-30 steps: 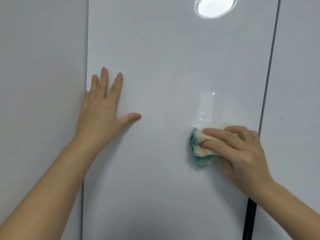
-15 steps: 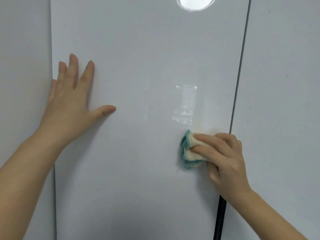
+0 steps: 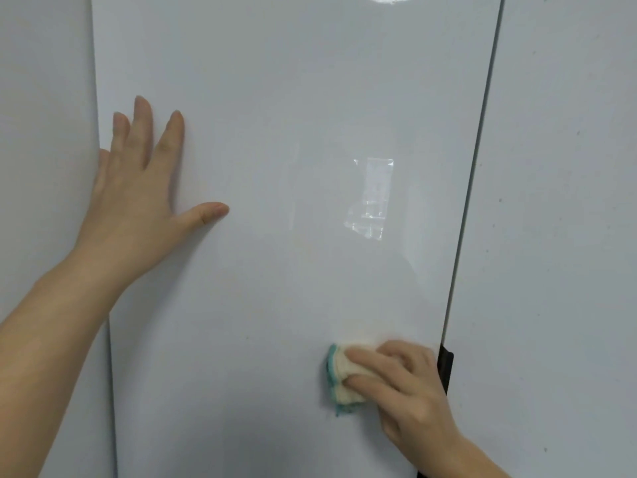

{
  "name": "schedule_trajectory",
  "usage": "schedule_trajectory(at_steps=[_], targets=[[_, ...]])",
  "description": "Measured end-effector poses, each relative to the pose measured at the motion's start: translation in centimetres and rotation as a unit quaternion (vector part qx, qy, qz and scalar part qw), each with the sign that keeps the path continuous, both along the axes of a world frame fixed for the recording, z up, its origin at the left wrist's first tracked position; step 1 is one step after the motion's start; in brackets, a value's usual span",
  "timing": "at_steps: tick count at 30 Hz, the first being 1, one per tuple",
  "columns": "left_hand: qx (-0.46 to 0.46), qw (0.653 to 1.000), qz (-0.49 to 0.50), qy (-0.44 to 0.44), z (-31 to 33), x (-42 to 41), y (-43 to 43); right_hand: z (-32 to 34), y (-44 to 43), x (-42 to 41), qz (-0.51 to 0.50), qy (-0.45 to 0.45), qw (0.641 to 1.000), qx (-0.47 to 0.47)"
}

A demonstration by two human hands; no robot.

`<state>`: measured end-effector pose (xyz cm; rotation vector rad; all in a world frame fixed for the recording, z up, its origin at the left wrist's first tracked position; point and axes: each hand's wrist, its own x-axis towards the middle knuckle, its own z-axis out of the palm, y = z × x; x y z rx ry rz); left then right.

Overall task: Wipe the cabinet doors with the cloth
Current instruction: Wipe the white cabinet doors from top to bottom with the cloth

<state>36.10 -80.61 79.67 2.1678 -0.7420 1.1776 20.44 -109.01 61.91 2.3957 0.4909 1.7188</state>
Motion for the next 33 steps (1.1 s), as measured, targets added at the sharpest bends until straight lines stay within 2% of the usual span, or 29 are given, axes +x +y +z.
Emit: schedule_trajectory(at_steps=[2,5,7,10,13,16,18,20,22,24,27,29,33], targets=[[-0.001,1.000,0.000,0.002,-0.1,0.1,0.0,2.7,-0.3,0.1,-0.008,-0.008,1.000,0.005],[-0.006,1.000,-0.002,0.002,-0.2,0.0,0.0,6.7,-0.5,0.6,-0.014,-0.059,0.996,0.064],[-0.006,1.000,-0.004,0.000,-0.2,0.0,0.0,4.6,0.6,1.1,-0.015,-0.055,0.995,0.077],[-0.001,1.000,-0.002,-0.001,-0.4,0.0,-0.1,-1.2,2.0,1.1,0.014,-0.011,0.999,0.036],[0.000,1.000,0.000,-0.006,-0.4,0.1,-0.1,1.2,2.2,1.4,0.019,0.001,1.000,0.018],[0.003,1.000,-0.001,-0.009,-0.5,0.1,0.2,4.5,2.9,2.5,0.017,-0.040,0.997,0.064],[0.008,1.000,-0.001,-0.010,-0.5,0.0,0.3,2.7,4.1,3.1,0.011,-0.042,0.996,0.078],[0.013,1.000,-0.001,-0.010,-0.4,0.0,0.4,-0.5,5.2,3.3,0.025,-0.019,0.998,0.050],[0.015,1.000,-0.002,-0.008,-0.4,-0.1,0.5,-0.9,5.4,3.3,0.039,0.005,0.999,0.014],[0.019,1.000,-0.001,-0.007,-0.3,0.0,0.7,2.0,5.8,3.8,0.040,-0.002,0.999,0.016],[0.030,1.000,-0.002,-0.009,-0.3,0.1,0.9,6.0,6.9,4.9,0.035,-0.050,0.994,0.086],[0.036,0.999,-0.003,-0.008,-0.2,0.1,1.0,4.5,8.3,5.5,0.032,-0.050,0.994,0.090],[0.047,0.999,-0.003,-0.001,-0.2,0.0,1.5,-0.2,9.8,5.6,0.046,0.013,0.999,0.013]])
